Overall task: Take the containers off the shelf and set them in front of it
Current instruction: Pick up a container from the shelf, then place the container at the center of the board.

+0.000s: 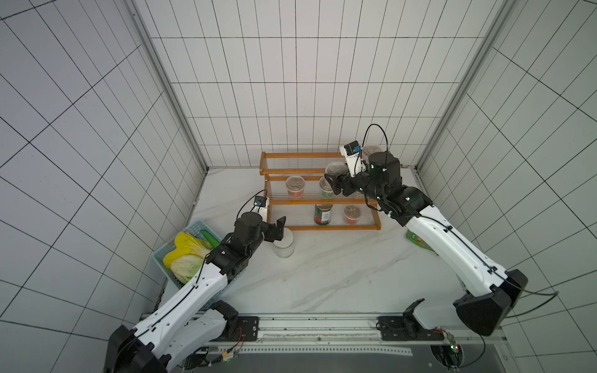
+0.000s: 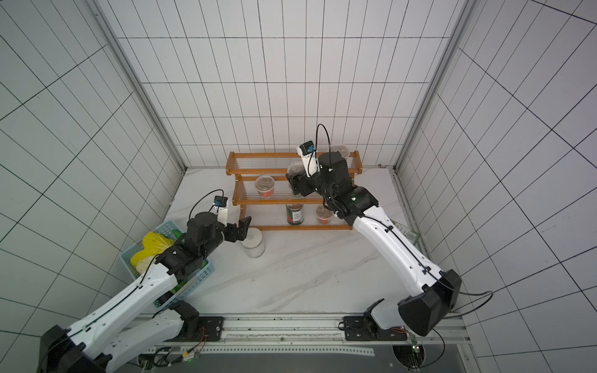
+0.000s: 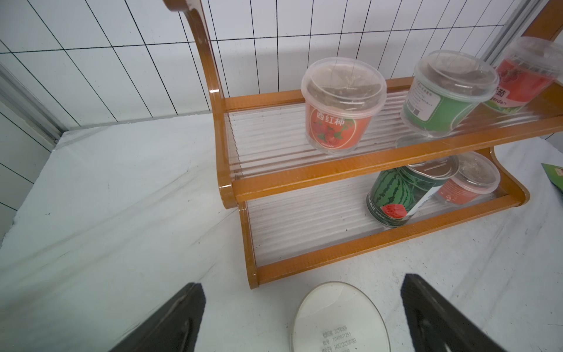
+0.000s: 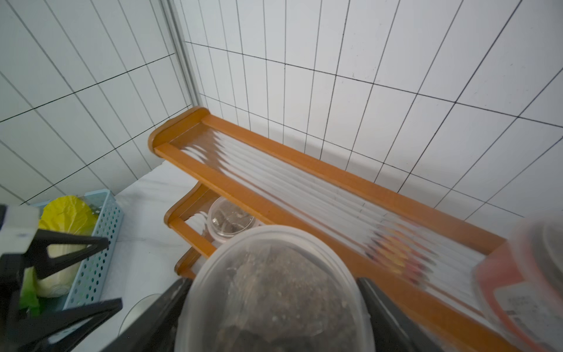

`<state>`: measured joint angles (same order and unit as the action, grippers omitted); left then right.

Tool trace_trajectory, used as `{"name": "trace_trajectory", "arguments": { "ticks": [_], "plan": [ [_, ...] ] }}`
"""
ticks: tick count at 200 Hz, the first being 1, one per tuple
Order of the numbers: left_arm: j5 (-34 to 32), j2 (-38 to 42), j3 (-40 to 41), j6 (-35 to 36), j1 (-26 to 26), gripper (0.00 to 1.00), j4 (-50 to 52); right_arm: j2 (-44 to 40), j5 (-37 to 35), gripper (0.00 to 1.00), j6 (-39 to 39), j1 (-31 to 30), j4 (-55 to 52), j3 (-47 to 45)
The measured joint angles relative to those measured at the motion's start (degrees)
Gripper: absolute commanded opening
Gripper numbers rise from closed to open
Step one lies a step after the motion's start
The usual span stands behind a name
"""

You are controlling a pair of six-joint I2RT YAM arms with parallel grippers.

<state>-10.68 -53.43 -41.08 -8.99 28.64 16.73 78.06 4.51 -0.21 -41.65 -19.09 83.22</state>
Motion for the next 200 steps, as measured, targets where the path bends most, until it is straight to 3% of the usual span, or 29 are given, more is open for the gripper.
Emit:
{"name": "trace_trajectory", "arguments": {
  "ticks": [38,95,148,200],
  "plan": [
    [2.7,0.1,-2.0,0.1,-4.1,0.98,0.2,-7.0,0.4,0.82,-1.5,-6.6,4.0,-14.5],
    [4.9,0.1,-2.7,0.7,-5.8,0.98,1.0,-6.3,0.9,0.81,-2.3,-9.8,18.1,-33.9],
    [5.4,0.1,-2.7,0.7,-5.9,0.98,1.1,0.5,1.5,0.81,-1.4,-9.8,32.1,-42.2],
    [5.9,0.1,-2.7,0.7,-5.9,0.98,1.1,8.0,2.4,0.81,-1.4,-9.8,40.6,-43.6]
  ]
}}
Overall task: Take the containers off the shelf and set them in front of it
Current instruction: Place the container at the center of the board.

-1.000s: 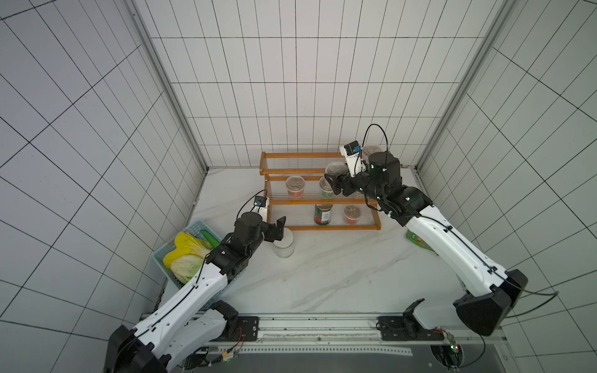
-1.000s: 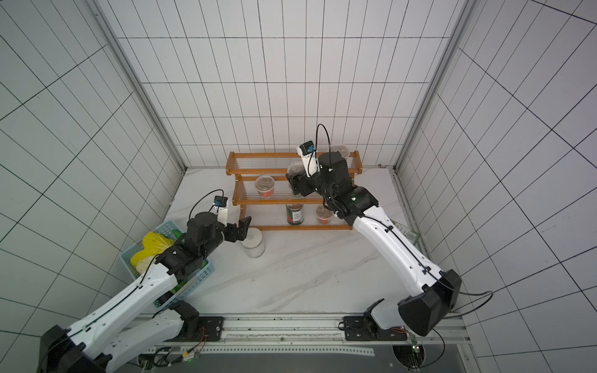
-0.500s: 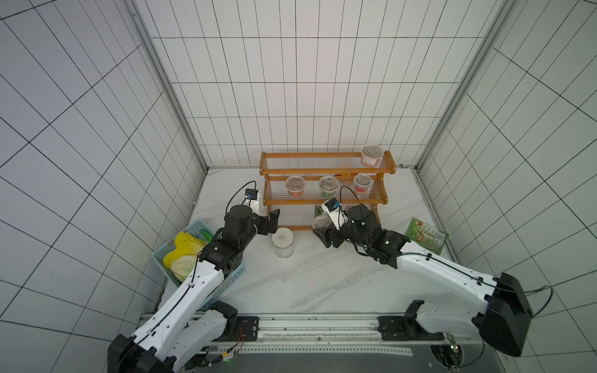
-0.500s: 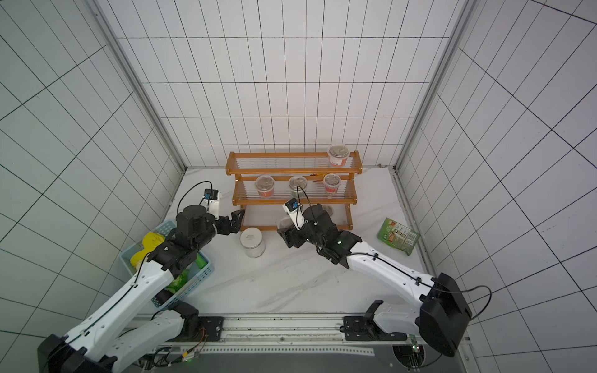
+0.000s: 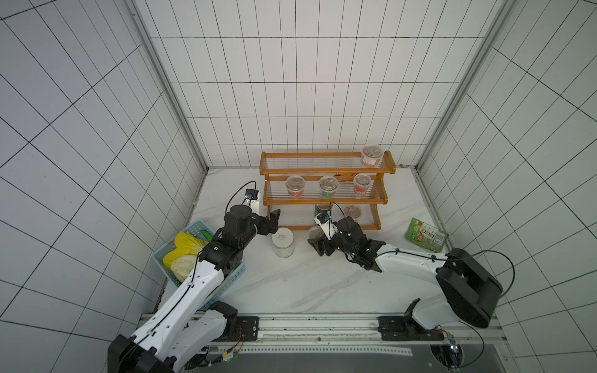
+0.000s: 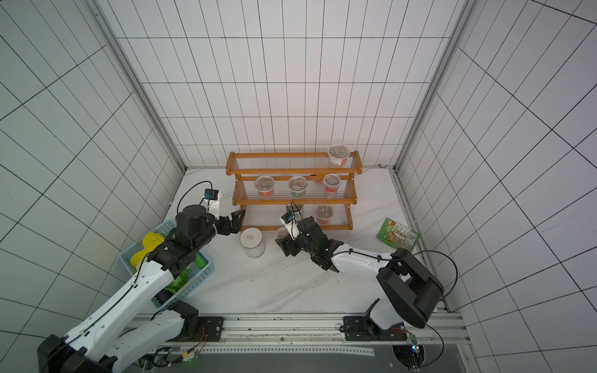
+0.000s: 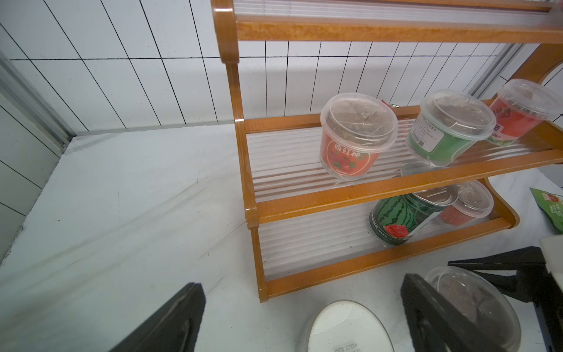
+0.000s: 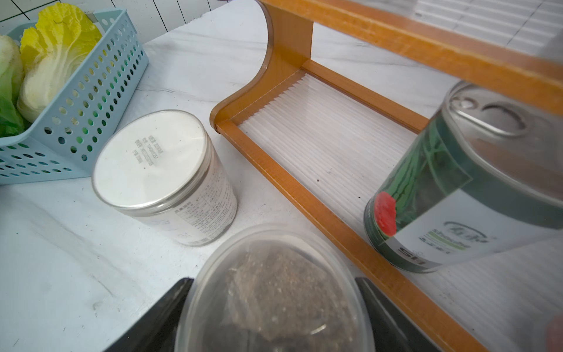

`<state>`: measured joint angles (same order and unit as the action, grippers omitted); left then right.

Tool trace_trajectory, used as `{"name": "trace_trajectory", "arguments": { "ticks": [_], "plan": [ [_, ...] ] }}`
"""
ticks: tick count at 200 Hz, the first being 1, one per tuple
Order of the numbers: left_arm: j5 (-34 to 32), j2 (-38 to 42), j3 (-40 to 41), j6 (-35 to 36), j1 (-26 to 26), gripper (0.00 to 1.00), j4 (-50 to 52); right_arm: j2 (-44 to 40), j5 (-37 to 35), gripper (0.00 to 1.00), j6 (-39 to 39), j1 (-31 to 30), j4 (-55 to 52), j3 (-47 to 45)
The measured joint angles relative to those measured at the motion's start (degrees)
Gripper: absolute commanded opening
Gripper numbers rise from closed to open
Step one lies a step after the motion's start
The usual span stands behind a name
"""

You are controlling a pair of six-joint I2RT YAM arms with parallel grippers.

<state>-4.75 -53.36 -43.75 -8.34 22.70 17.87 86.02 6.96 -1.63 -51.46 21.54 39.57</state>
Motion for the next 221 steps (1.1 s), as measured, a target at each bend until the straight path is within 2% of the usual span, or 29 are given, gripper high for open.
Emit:
{"name": "trace_trajectory", "arguments": {
  "ticks": [149,221],
  "plan": [
    [0.7,0.1,1.9,0.0,0.0,0.99,-0.2,5.3,0.7,0.82,1.3,-0.5,3.9,-3.0],
    [0.8,0.2,2.6,0.0,0.0,0.99,-0.3,5.4,0.2,0.88,2.7,-1.0,4.3,-3.9]
  ]
}}
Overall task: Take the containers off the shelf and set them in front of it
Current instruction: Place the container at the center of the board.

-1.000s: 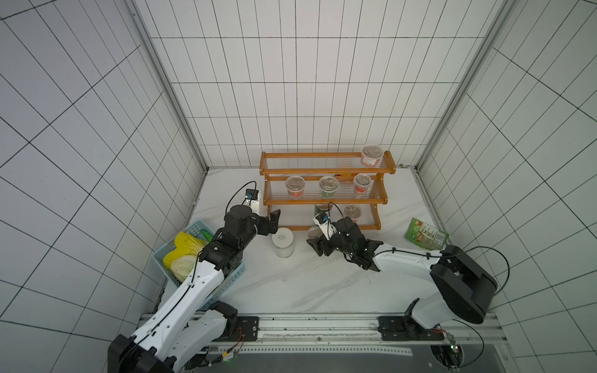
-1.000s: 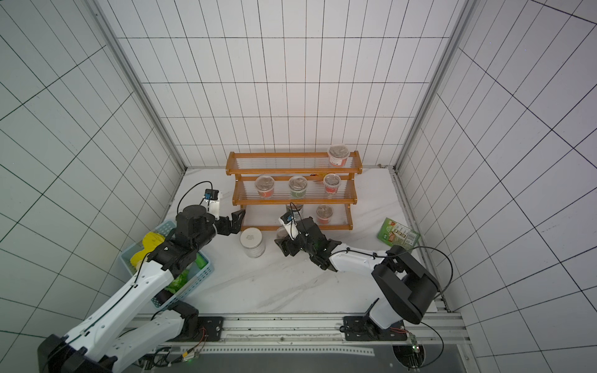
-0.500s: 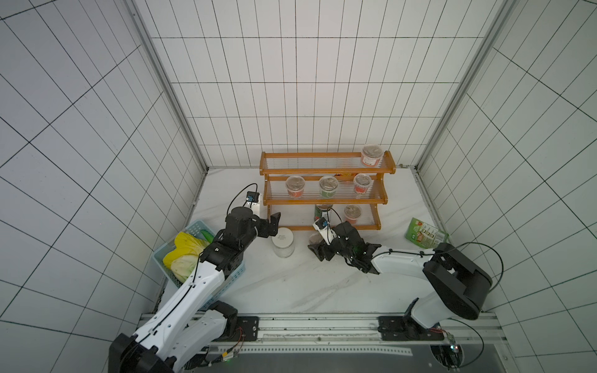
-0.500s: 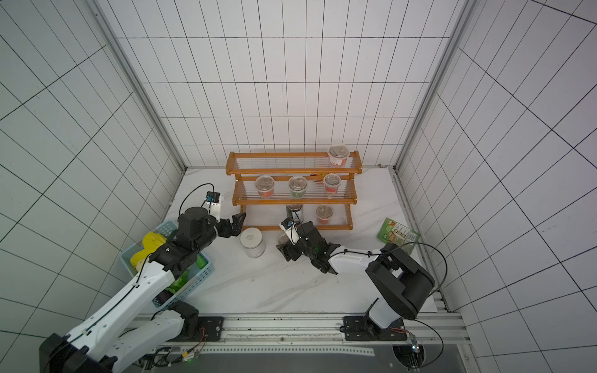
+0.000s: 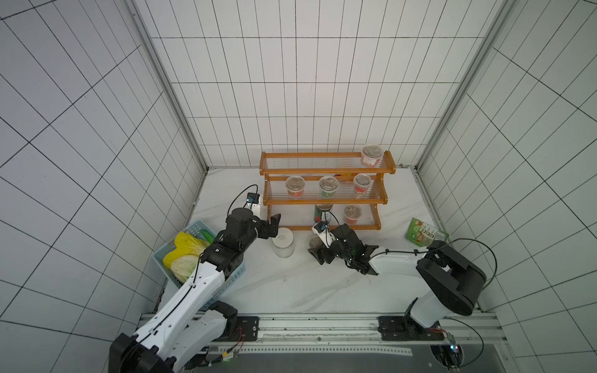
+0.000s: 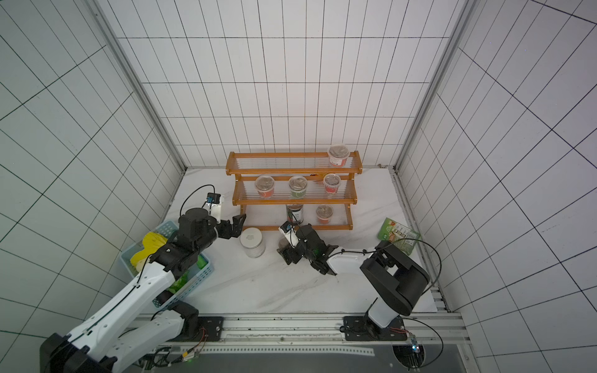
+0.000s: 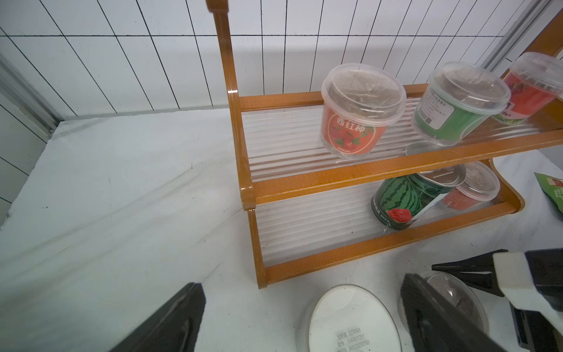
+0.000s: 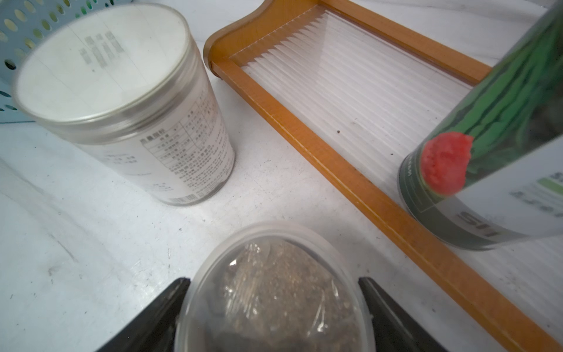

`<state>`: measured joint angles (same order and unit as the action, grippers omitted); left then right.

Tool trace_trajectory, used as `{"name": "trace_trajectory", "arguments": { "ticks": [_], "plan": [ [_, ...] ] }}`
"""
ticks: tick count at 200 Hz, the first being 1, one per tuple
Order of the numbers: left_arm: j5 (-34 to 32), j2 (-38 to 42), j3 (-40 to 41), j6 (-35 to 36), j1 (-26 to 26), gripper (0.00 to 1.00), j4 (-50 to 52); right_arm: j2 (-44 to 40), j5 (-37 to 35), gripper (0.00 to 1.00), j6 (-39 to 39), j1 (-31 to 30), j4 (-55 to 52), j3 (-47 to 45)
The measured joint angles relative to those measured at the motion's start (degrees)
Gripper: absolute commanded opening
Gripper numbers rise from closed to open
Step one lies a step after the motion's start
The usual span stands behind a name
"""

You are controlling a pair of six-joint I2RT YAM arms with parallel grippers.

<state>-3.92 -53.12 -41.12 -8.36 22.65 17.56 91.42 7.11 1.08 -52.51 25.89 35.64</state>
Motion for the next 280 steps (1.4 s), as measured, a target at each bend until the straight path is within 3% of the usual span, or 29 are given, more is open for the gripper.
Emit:
{"name": "trace_trajectory", "arguments": {
  "ticks": [59,100,204,230,280],
  "plan": [
    [0.4,0.0,0.0,0.0,0.0,0.98,0.0,0.0,-0.1,1.00,0.7,-0.1,-0.2,0.0],
    [0.4,0.2,0.0,0.0,0.0,0.98,-0.1,-2.6,-0.6,0.99,1.1,-0.1,-2.7,-0.1],
    [0.9,-0.3,0.0,0.5,-0.7,0.98,-0.1,-30.1,-1.6,0.99,2.4,0.2,-20.8,-8.1],
    [1.2,-0.7,-0.1,0.5,-0.7,0.98,-0.1,-32.9,-1.4,0.99,2.5,4.2,-26.9,-4.7],
    [1.9,-1.0,-1.4,1.1,-0.8,0.99,-0.1,-36.4,5.6,0.99,3.1,22.3,-37.3,13.0]
  ]
}}
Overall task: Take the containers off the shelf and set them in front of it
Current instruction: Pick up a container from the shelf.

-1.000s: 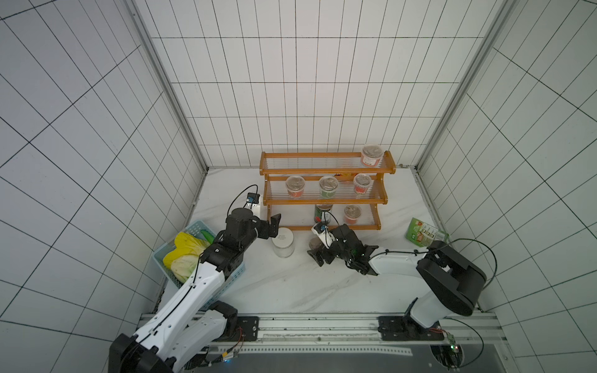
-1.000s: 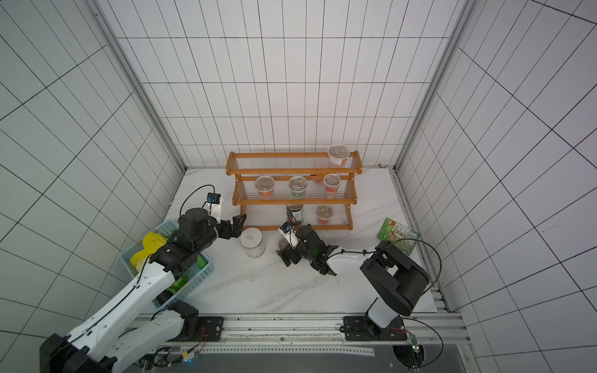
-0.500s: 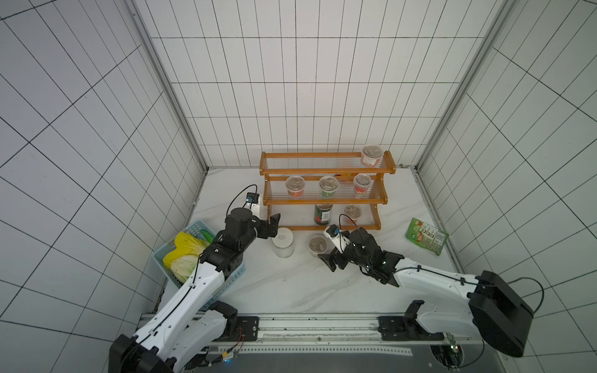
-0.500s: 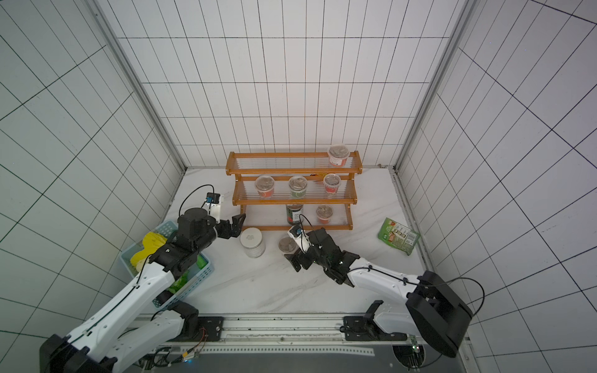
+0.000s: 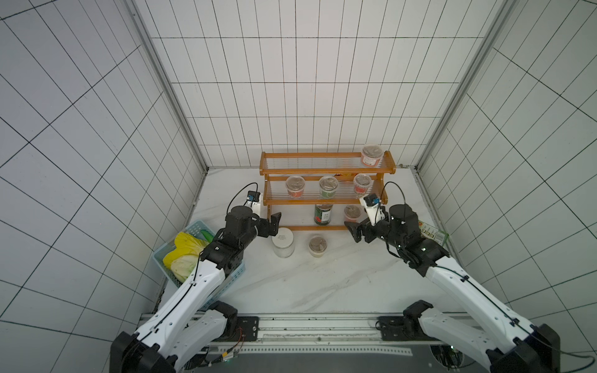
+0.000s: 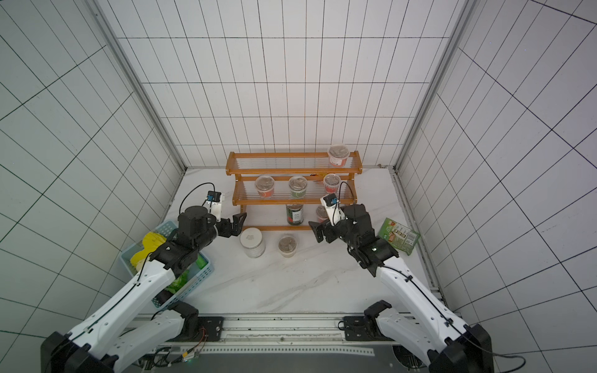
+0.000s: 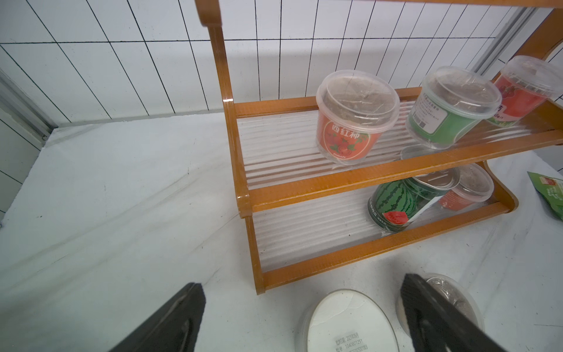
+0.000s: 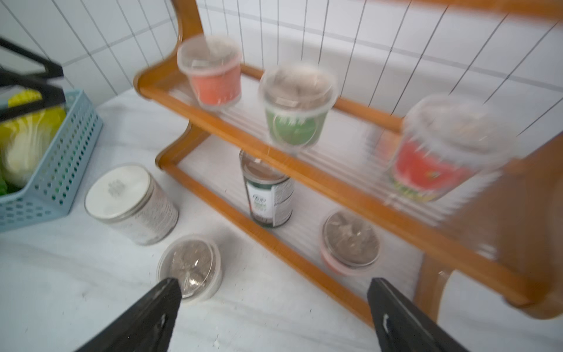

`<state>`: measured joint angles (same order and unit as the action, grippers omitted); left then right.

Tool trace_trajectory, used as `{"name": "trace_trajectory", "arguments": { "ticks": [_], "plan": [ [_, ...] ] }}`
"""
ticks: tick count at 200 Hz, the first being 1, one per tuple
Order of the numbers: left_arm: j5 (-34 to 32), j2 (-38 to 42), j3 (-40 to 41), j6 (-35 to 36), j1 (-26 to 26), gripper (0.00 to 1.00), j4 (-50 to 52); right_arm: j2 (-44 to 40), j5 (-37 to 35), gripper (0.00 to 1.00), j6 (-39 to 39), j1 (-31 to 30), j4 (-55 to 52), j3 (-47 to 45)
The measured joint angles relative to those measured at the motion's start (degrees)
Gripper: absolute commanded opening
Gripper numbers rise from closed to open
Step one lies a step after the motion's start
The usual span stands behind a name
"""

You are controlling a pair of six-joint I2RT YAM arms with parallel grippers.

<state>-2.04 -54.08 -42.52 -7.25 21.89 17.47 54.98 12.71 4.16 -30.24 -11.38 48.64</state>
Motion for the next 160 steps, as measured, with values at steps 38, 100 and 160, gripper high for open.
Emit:
{"name": "trace_trajectory", "arguments": {
  "ticks": [38,100,160],
  "plan": [
    [0.8,-0.1,-0.3,0.2,0.0,0.99,0.0,5.6,3.6,0.99,1.7,8.3,-6.7,18.8],
    [3.1,-0.1,-1.3,0.2,0.0,0.99,0.2,23.2,5.4,0.99,2.2,15.3,-12.9,38.2],
    [6.5,0.0,-2.0,-0.3,0.0,0.98,-0.3,33.9,6.2,0.99,1.4,17.6,-15.3,46.6]
  ]
}}
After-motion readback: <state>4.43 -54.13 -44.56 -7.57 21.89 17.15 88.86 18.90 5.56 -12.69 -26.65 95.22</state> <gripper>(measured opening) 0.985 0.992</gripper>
